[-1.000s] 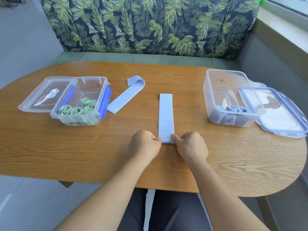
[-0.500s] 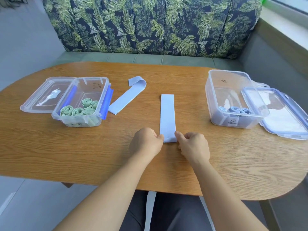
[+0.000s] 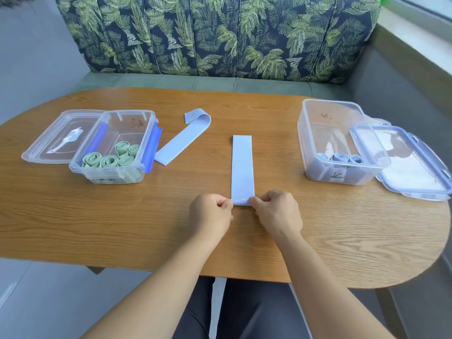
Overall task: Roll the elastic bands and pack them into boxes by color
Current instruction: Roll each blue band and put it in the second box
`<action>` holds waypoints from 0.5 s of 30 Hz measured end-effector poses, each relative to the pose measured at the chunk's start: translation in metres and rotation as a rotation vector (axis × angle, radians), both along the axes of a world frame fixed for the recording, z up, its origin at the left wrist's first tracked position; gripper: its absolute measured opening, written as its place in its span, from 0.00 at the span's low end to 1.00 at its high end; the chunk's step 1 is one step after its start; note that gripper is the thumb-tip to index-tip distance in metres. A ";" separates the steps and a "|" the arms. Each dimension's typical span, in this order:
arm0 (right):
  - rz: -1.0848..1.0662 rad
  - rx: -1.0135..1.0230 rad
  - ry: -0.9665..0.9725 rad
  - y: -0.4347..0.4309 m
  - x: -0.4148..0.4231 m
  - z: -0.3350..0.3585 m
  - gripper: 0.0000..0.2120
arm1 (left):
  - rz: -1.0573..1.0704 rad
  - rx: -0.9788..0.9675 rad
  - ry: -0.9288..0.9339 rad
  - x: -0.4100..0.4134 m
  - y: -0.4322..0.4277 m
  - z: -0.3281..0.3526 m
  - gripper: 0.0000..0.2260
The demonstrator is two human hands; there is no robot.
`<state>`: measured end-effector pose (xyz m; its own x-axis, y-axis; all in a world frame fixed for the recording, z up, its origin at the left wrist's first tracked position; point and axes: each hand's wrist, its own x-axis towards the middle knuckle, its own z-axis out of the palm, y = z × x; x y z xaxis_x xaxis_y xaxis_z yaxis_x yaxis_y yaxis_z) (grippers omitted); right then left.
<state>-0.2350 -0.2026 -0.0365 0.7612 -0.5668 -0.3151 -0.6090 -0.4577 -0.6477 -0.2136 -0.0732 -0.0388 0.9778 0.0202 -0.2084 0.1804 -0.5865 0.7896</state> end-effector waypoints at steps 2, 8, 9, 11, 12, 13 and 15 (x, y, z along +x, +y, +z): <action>-0.001 0.017 0.004 -0.002 0.003 0.000 0.10 | 0.004 -0.019 0.025 -0.001 -0.003 0.002 0.11; 0.001 0.014 0.036 -0.006 0.013 0.000 0.13 | 0.016 0.047 0.061 0.015 -0.005 0.007 0.12; -0.001 0.012 0.039 -0.006 0.014 0.000 0.14 | 0.014 0.060 0.060 0.017 -0.005 0.009 0.13; -0.007 0.007 0.042 -0.006 0.017 0.001 0.15 | 0.010 0.083 0.065 0.021 -0.006 0.010 0.14; -0.008 0.004 0.043 -0.006 0.018 0.002 0.16 | 0.008 0.092 0.069 0.024 -0.006 0.010 0.15; -0.006 0.001 0.046 -0.006 0.019 0.002 0.16 | 0.004 0.097 0.071 0.026 -0.005 0.010 0.15; 0.006 -0.006 0.054 -0.007 0.020 0.003 0.17 | -0.007 0.109 0.070 0.031 -0.006 0.009 0.14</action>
<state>-0.2151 -0.2092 -0.0335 0.7466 -0.5642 -0.3526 -0.6403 -0.4652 -0.6112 -0.1824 -0.0796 -0.0294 0.9610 0.0396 -0.2735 0.2288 -0.6693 0.7069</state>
